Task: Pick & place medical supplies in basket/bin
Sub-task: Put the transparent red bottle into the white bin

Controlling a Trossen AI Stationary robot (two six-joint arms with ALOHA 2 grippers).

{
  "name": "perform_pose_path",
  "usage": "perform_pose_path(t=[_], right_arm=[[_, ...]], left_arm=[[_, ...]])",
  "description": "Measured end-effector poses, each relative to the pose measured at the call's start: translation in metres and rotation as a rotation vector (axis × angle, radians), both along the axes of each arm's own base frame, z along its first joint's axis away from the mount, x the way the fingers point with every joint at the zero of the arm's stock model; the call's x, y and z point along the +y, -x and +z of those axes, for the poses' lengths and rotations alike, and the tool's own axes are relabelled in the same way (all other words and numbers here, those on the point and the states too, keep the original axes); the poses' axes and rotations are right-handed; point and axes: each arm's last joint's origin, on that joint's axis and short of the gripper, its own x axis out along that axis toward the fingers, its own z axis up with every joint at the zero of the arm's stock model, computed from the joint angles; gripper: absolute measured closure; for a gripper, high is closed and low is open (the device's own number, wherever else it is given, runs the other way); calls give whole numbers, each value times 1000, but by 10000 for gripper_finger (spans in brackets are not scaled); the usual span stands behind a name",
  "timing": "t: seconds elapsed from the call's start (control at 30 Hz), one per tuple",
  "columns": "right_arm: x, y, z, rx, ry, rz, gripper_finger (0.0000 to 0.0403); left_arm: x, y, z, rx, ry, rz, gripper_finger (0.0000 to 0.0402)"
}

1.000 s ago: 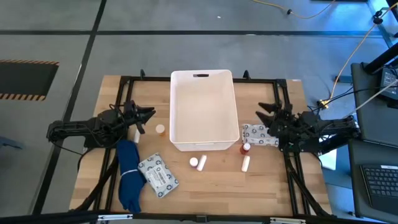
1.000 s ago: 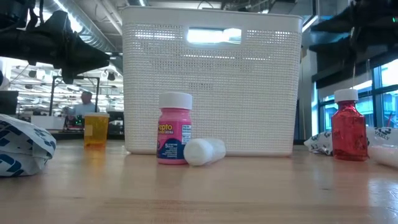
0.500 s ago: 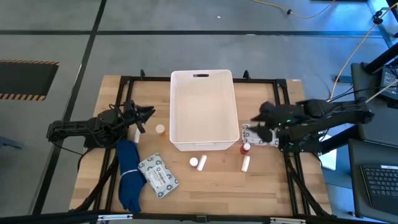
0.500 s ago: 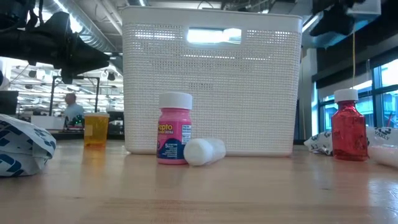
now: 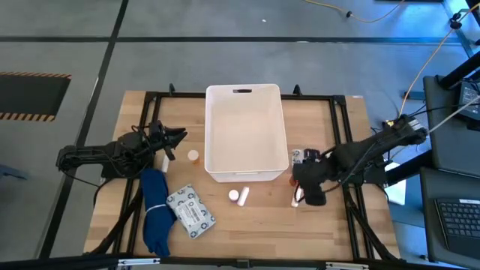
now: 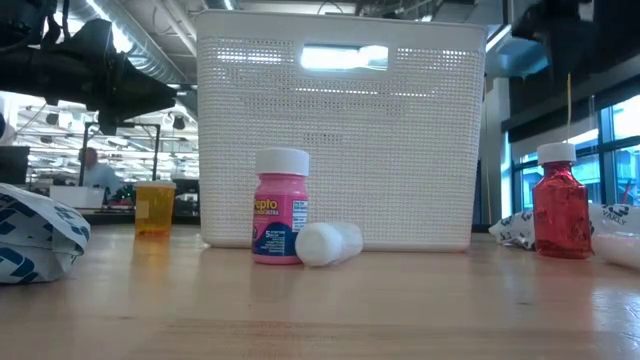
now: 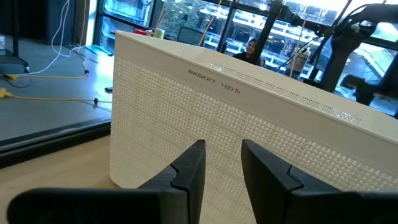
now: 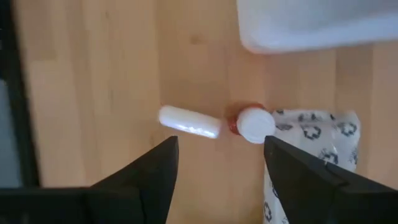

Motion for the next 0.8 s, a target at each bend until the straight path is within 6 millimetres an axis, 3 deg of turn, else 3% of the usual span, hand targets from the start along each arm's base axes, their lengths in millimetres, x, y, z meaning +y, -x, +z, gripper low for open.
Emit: perform_pose_path(t=[0.23, 0.53, 0.8], right_arm=[[1, 3, -21, 35, 63, -114, 167], [3, 5, -25, 52, 28, -136, 166], [4, 4, -24, 48, 28, -66, 113]], left_arm=[[0, 0, 0, 0, 1, -5, 304], [0, 0, 0, 0, 0, -5, 304], [0, 0, 0, 0, 1, -7, 304]])
